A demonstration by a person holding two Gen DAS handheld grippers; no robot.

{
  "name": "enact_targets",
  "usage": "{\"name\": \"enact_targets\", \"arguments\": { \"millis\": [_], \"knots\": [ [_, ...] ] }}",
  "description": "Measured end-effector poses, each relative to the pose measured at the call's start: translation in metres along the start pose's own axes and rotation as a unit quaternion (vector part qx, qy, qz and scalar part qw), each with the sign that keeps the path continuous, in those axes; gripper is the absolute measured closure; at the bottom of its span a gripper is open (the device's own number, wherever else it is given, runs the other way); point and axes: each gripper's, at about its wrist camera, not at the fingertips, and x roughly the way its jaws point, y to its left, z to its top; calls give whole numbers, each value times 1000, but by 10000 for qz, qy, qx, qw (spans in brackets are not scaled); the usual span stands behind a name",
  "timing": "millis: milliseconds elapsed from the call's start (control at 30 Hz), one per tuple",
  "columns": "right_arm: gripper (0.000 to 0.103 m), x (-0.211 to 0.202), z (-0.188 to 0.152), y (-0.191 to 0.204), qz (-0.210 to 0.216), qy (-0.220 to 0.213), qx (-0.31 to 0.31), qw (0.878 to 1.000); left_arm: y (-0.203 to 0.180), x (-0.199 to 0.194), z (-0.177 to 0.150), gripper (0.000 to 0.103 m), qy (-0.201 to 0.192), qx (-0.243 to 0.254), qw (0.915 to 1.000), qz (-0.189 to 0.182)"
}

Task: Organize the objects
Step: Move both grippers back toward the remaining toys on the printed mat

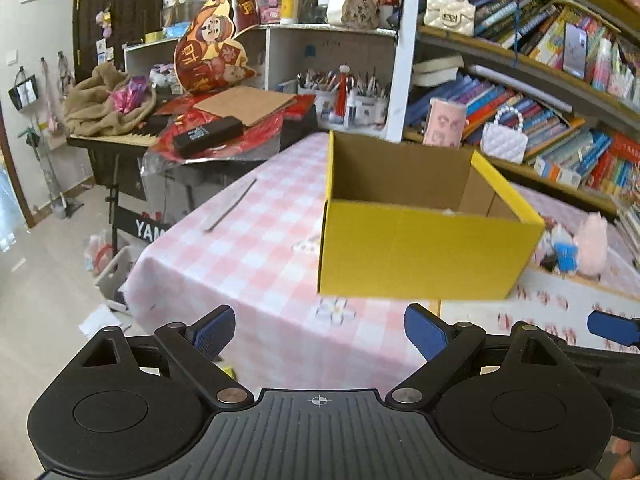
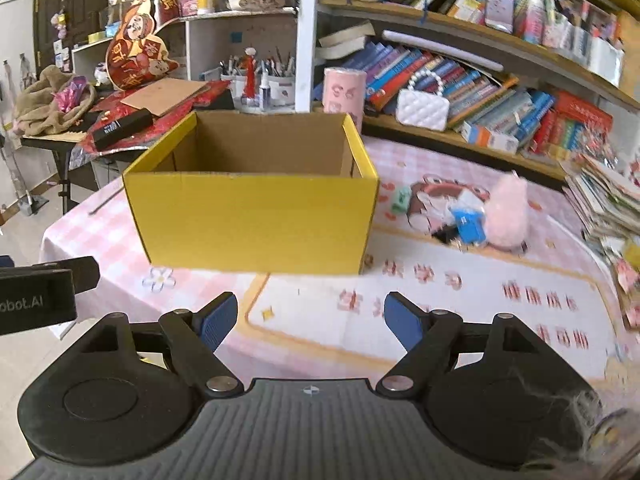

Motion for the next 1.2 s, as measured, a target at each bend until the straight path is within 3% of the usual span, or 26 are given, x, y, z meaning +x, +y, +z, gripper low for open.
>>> {"name": "enact_targets", "arguments": {
  "millis": [300,500,833,1200],
  "knots": [
    [23,-22,-39,-9,-287,259,304,9988,-4,-16,-33,10,273,251,9993,-82],
    [23,-35,-54,-29,-627,310,513,9962,-21,-16,-44,10,398,472,9974,-383],
    [21,-53,-70,-77,-1347,367,1116,9839,-73,-14,-47,10,393,1081,9878,-1053],
    [20,-61,-78,-120,-1865,454,1523,9695,-125,-6,-44,9,434,1503,9754,-1557]
  ]
}}
